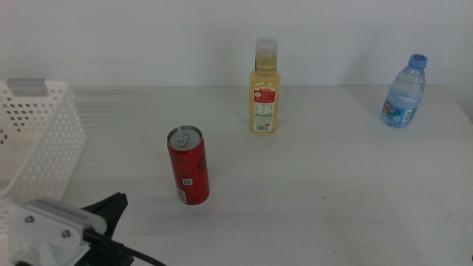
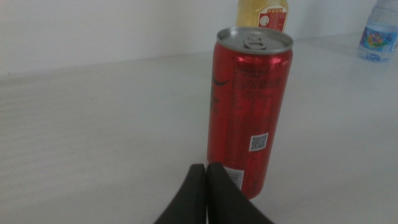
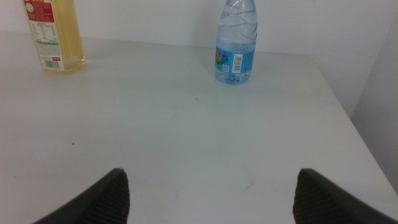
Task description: Use arms to grab the bottles and put them into the dustbin to the left of the table.
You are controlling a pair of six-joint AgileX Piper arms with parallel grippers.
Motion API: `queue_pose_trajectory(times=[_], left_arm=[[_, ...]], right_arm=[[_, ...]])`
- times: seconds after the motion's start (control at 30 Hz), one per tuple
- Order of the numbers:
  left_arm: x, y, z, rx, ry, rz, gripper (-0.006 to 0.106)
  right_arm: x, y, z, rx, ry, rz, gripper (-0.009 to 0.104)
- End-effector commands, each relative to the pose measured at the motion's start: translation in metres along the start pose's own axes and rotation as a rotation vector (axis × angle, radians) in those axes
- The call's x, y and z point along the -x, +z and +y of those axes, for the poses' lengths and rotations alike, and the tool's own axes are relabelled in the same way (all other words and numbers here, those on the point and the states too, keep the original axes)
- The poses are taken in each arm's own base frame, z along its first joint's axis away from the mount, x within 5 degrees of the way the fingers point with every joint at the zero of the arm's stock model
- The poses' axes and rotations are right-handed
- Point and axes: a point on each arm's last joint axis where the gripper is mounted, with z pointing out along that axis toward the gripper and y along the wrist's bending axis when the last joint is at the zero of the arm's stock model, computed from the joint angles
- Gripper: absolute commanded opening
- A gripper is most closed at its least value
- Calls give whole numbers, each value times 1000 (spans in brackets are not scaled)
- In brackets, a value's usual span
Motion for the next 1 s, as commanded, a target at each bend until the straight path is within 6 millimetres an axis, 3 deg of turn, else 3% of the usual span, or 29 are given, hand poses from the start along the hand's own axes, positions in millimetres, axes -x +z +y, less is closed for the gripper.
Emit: queue_pose_trajectory(times=[0.0, 0.33, 0.77, 0.87, 0.97], left_arm=[[9, -4, -1, -5, -24, -117, -5], [2, 1, 4, 38, -71, -93, -5], [0, 2, -4, -58, -125, -71, -5], [2, 5, -8, -97, -74, -78, 7], [2, 5, -8, -102, -59, -78, 30]], right_arm=[[10, -3, -1, -14, -14, -104, 70], [10, -3, -1, -14, -14, -104, 70], [10, -3, -1, -14, -14, -104, 70], [10, -3, -1, -14, -14, -104, 70], [10, -3, -1, -14, -14, -104, 70]])
